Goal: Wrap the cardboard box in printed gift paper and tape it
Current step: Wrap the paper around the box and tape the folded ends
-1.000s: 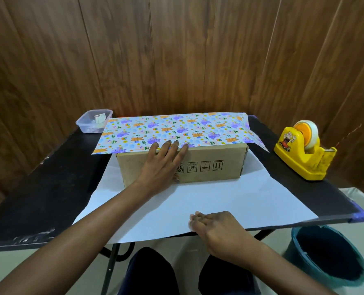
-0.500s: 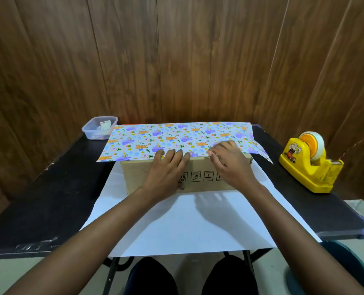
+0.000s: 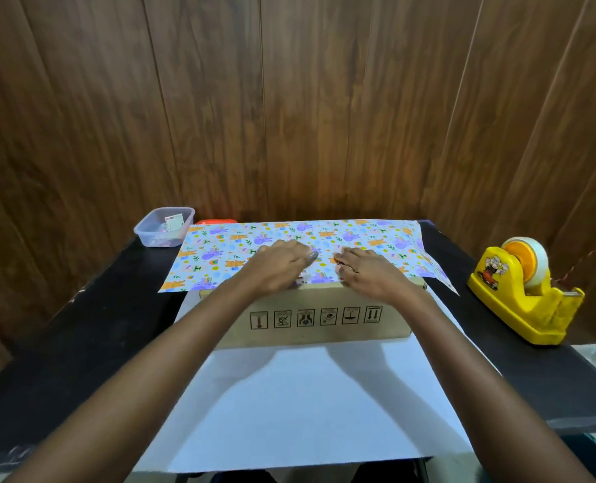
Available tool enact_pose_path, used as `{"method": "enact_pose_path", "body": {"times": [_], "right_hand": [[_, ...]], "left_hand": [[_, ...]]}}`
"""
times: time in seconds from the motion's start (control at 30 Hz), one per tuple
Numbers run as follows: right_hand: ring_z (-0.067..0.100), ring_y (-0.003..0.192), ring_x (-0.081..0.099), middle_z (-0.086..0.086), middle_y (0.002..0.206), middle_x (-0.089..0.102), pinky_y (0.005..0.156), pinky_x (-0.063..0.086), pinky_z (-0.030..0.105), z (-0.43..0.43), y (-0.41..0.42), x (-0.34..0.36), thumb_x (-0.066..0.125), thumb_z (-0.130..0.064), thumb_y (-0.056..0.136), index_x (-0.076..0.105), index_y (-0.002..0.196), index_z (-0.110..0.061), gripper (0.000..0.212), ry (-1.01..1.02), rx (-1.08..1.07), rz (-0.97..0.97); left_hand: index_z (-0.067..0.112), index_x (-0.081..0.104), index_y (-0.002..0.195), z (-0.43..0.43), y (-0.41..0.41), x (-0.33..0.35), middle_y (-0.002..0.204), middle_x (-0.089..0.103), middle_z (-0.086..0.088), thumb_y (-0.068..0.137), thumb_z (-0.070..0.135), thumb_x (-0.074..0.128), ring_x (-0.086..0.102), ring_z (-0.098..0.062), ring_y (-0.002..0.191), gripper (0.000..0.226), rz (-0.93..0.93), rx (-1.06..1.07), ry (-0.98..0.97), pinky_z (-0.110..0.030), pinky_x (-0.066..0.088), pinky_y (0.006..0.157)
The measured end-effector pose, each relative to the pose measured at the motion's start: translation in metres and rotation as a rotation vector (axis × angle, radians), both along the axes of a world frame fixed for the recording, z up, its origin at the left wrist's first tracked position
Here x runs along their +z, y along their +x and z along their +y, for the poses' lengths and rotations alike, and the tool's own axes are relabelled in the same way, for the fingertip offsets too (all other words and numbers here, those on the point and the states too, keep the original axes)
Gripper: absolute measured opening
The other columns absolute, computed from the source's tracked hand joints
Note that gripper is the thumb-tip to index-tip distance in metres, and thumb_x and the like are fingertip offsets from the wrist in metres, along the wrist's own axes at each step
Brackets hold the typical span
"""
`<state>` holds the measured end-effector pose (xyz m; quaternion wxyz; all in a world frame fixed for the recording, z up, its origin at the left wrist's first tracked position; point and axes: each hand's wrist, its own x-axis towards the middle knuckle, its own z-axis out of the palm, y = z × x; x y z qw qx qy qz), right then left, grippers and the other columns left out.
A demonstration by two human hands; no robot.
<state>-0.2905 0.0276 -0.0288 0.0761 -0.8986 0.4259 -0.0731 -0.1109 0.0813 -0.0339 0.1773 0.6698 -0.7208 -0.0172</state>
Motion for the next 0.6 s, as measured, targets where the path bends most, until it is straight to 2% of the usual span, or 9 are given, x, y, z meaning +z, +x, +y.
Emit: {"method": "enact_pose_path", "body": {"times": [0.07, 0.13, 0.2, 0.27, 0.37, 0.43, 0.53, 0.6], "right_hand": [[0.024, 0.139, 0.024, 0.001, 0.155, 0.025, 0.111, 0.022, 0.035, -0.002, 0.001, -0.001, 0.031, -0.027, 0.101, 0.035, 0.145, -0.019, 0.045, 0.007, -0.005, -0.031], [0.022, 0.139, 0.026, 0.000, 0.154, 0.028, 0.110, 0.023, 0.033, -0.003, -0.001, -0.003, 0.032, -0.026, 0.101, 0.037, 0.143, -0.019, 0.043, 0.003, -0.005, -0.052], [0.021, 0.138, 0.026, -0.002, 0.153, 0.029, 0.108, 0.023, 0.031, -0.007, -0.001, -0.004, 0.032, -0.026, 0.101, 0.038, 0.143, -0.020, 0.043, 0.003, -0.003, -0.068], [0.021, 0.134, 0.029, -0.002, 0.151, 0.033, 0.105, 0.025, 0.031, -0.009, -0.001, -0.005, 0.032, -0.025, 0.101, 0.039, 0.142, -0.020, 0.042, 0.015, -0.002, -0.075], [0.022, 0.121, 0.033, 0.000, 0.137, 0.042, 0.100, 0.028, 0.036, -0.011, 0.003, -0.005, 0.029, -0.029, 0.101, 0.045, 0.133, -0.020, 0.037, -0.015, -0.042, -0.045], [0.025, 0.121, 0.031, 0.004, 0.130, 0.040, 0.100, 0.027, 0.042, -0.017, 0.016, -0.001, 0.027, -0.032, 0.101, 0.046, 0.127, -0.017, 0.035, -0.053, -0.107, 0.007], [0.028, 0.134, 0.022, 0.008, 0.144, 0.031, 0.107, 0.021, 0.047, -0.039, 0.051, 0.008, 0.026, -0.031, 0.101, 0.038, 0.138, -0.020, 0.041, 0.008, -0.083, 0.042], [0.025, 0.145, 0.006, 0.002, 0.158, 0.012, 0.112, 0.009, 0.050, -0.056, 0.073, 0.006, 0.025, -0.032, 0.102, 0.024, 0.148, -0.027, 0.047, 0.090, -0.002, 0.086]], "left_hand": [[0.013, 0.027, 0.146, -0.035, 0.008, 0.002, 0.156, 0.020, -0.001, 0.102, 0.041, 0.021, 0.016, -0.017, 0.143, 0.053, -0.048, 0.015, 0.195, -0.040, 0.012, 0.116], [0.015, 0.005, 0.150, -0.065, 0.015, -0.002, 0.158, -0.002, 0.002, 0.101, 0.042, 0.018, -0.004, -0.015, 0.145, 0.058, -0.133, 0.070, 0.284, -0.040, -0.001, 0.117], [0.015, 0.002, 0.150, -0.090, 0.023, -0.003, 0.158, -0.004, 0.001, 0.100, 0.047, 0.016, -0.005, -0.016, 0.145, 0.061, -0.137, 0.173, 0.269, -0.042, -0.002, 0.117], [0.013, 0.007, 0.150, -0.099, 0.033, -0.003, 0.159, 0.001, -0.001, 0.099, 0.050, 0.016, -0.001, -0.019, 0.146, 0.064, -0.125, 0.303, 0.233, -0.045, 0.000, 0.116], [0.011, 0.009, 0.150, -0.094, 0.042, -0.007, 0.159, 0.002, -0.002, 0.097, 0.055, 0.015, -0.002, -0.024, 0.145, 0.069, -0.101, 0.523, 0.221, -0.048, 0.001, 0.115], [0.010, 0.006, 0.150, -0.087, 0.044, -0.009, 0.158, -0.003, -0.004, 0.095, 0.058, 0.013, -0.007, -0.027, 0.145, 0.073, -0.087, 0.624, 0.251, -0.051, 0.000, 0.114], [0.010, 0.003, 0.150, -0.084, 0.045, -0.008, 0.158, -0.007, -0.007, 0.095, 0.057, 0.011, -0.010, -0.028, 0.145, 0.073, -0.093, 0.619, 0.280, -0.051, -0.002, 0.115], [0.010, 0.002, 0.150, -0.084, 0.046, -0.008, 0.158, -0.008, -0.008, 0.095, 0.057, 0.011, -0.011, -0.028, 0.144, 0.073, -0.089, 0.603, 0.281, -0.050, -0.003, 0.115]]}}
